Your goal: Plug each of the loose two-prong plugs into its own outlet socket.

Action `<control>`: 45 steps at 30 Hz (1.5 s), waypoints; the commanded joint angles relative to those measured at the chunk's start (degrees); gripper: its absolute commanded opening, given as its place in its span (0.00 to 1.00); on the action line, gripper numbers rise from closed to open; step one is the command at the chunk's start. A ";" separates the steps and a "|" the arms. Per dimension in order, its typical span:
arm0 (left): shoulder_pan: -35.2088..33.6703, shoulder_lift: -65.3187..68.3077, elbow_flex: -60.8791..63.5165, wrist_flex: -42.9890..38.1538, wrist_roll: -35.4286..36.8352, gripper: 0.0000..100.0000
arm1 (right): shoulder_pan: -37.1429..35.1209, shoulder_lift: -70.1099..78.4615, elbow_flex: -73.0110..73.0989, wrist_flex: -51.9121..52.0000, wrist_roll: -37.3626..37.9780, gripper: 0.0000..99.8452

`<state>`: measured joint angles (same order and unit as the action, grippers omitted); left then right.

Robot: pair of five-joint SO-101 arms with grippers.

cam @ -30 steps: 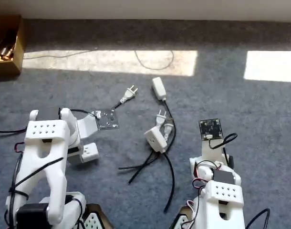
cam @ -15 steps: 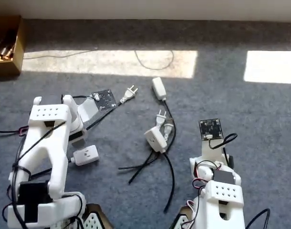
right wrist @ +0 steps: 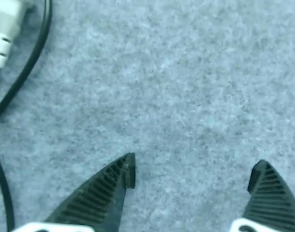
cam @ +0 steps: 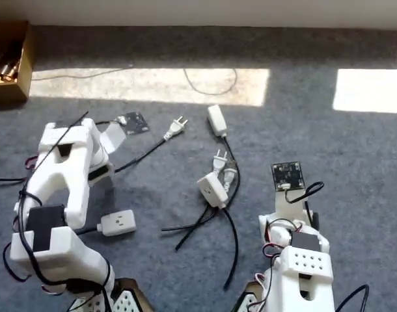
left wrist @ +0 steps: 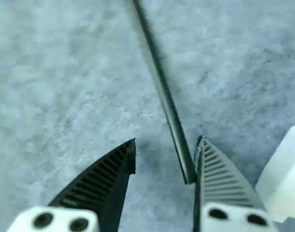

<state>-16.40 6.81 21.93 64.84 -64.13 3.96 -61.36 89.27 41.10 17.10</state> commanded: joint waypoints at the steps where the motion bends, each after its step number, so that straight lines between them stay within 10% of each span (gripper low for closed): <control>1: -1.27 -1.98 -9.45 14.24 0.26 0.19 | -0.66 -0.75 -0.22 -0.75 0.70 0.36; 9: 1.10 -14.73 0.57 31.82 -10.64 0.19 | -0.75 -0.75 -0.22 -0.75 0.70 0.36; 21: 1.36 -20.09 21.85 7.82 -10.90 0.19 | -0.75 -0.75 -0.22 -0.75 0.70 0.36; 27: 1.71 -8.48 14.81 -3.52 -2.90 0.19 | -0.75 -0.75 -0.22 -0.75 0.70 0.36; 45: 1.45 1.98 -12.79 13.89 1.14 0.19 | -0.75 -0.75 -0.22 -0.75 0.70 0.36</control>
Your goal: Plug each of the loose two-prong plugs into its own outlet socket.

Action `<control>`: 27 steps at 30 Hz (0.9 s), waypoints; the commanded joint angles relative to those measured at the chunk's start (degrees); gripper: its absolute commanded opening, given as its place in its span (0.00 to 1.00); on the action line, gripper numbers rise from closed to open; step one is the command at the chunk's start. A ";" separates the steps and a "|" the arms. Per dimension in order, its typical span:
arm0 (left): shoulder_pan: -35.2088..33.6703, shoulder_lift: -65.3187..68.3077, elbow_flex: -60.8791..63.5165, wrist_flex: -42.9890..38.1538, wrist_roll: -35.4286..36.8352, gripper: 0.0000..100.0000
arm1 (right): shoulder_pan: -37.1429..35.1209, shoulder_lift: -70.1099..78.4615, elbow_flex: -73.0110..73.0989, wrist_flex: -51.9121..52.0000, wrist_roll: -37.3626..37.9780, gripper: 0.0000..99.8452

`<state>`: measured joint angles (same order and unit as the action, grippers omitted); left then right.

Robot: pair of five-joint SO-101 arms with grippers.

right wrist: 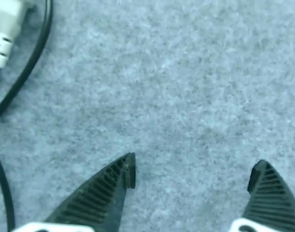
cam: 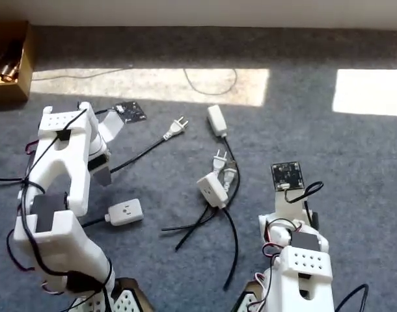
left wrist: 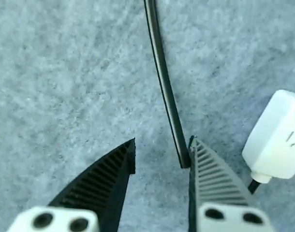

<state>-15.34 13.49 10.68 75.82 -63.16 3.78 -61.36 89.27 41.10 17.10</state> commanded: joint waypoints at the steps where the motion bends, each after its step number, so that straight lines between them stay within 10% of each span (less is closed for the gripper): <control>1: 0.57 -6.46 -1.45 5.63 0.00 0.19 | -0.92 -0.75 -0.22 -0.75 0.70 0.36; 27: 12.18 -21.58 23.34 -0.09 5.80 0.14 | -2.24 -0.75 -0.13 -0.75 0.70 0.36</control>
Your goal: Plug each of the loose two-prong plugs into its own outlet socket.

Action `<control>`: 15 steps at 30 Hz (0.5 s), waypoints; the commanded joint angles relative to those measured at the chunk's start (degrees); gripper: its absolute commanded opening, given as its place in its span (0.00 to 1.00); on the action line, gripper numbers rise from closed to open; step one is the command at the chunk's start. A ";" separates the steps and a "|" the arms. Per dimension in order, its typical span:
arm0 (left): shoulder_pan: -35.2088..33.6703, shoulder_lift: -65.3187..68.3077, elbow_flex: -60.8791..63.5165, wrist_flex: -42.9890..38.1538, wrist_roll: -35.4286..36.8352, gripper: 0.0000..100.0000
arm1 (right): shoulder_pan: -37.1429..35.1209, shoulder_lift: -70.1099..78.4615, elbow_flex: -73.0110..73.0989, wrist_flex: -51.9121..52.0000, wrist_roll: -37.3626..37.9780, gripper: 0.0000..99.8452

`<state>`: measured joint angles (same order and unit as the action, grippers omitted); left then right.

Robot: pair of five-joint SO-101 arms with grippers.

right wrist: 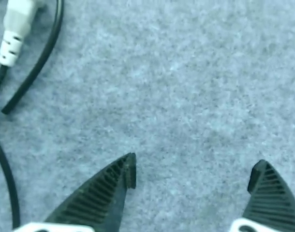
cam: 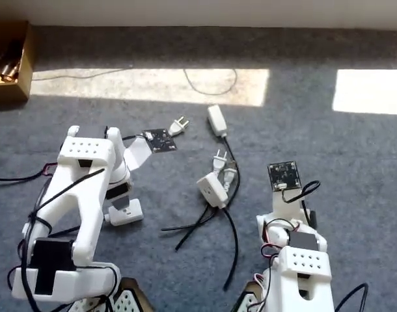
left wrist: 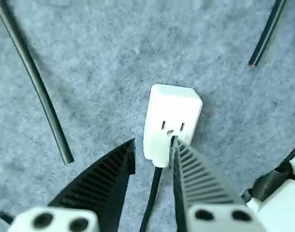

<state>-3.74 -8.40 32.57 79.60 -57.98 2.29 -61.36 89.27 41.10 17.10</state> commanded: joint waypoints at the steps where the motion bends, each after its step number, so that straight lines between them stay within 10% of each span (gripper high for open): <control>1: 0.57 1.27 2.95 -5.98 0.53 0.14 | -0.75 -0.75 -0.13 -0.75 0.70 0.36; 7: -1.80 11.12 1.89 -16.44 0.44 0.14 | -0.75 -0.75 -0.13 -0.57 0.70 0.36; 15: -9.98 24.84 -21.41 -8.70 0.44 0.14 | -0.84 -0.75 -0.13 -0.57 0.70 0.36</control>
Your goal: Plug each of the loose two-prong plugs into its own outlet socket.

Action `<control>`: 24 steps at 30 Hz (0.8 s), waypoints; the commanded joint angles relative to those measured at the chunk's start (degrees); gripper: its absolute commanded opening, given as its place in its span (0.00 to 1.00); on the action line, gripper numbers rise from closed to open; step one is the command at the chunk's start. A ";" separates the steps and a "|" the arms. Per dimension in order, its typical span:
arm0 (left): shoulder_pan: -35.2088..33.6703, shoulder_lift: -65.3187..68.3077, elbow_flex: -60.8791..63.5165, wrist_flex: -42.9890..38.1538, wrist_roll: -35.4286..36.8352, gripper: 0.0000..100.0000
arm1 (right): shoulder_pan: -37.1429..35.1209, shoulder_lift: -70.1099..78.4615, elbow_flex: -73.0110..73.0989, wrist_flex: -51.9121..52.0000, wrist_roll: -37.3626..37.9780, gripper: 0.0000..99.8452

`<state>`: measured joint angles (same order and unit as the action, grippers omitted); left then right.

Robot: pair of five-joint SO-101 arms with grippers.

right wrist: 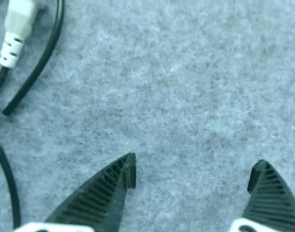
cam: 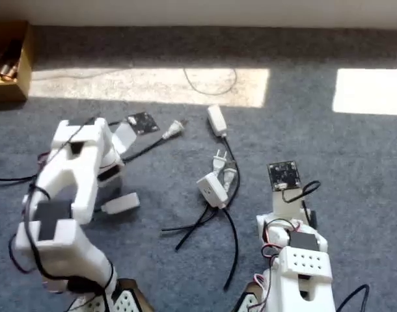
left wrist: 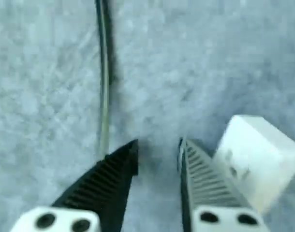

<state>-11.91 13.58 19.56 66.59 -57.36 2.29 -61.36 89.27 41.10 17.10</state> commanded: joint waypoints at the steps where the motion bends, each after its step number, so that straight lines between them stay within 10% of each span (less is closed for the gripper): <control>1: -2.24 3.74 -11.21 6.68 -0.18 0.14 | -0.84 -0.75 -0.13 -0.57 0.70 0.36; 12: -1.45 -8.57 -29.76 32.79 -0.18 0.14 | -0.84 -0.75 -0.13 -0.66 0.70 0.36; 24: 3.65 -33.71 13.67 25.85 -7.38 0.14 | -0.84 -0.75 -0.13 -0.66 0.70 0.36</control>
<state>-10.42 -14.55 24.57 99.21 -65.45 2.11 -61.36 89.27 41.10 17.10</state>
